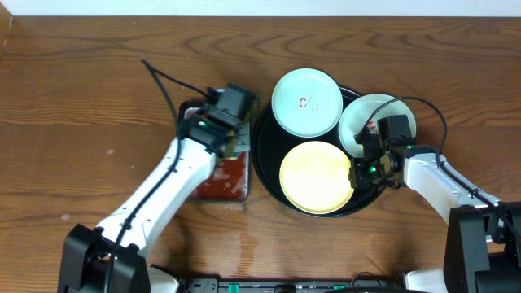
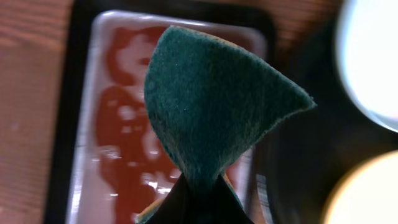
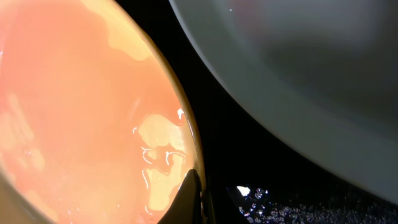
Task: Clean dirty plates on tray and stack at the side
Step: 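Return the sponge to the water tray with left gripper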
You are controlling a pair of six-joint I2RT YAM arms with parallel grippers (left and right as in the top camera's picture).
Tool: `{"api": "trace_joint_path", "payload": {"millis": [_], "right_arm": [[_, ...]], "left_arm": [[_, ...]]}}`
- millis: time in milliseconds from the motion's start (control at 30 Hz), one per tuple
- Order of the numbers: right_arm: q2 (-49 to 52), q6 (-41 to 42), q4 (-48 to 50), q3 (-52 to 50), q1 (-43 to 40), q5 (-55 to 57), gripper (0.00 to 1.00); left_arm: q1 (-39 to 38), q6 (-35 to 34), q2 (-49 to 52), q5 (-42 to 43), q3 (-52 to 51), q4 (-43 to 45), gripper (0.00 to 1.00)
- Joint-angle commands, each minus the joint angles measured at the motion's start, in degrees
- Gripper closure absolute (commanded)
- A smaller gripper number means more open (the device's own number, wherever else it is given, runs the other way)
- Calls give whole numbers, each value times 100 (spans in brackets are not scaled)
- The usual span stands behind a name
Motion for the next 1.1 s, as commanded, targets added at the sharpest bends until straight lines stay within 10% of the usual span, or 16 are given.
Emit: {"api": "trace_joint_path", "payload": {"millis": [0,733,900,1067], "right_arm": [[125,-35,-31,-22,17,319,99],[125,-33,-31,-22,17,319,99],[125,-33,-31,-22,17,319,99],[125,-33,-31,-22,17,317,96]], "left_arm": [[387,210,76,-129,-201,42,93],[817,640,1384,933,-358,570,92],[820,697,1390,922,-358,535,38],[820,693,1176,922,-341,431,30]]}}
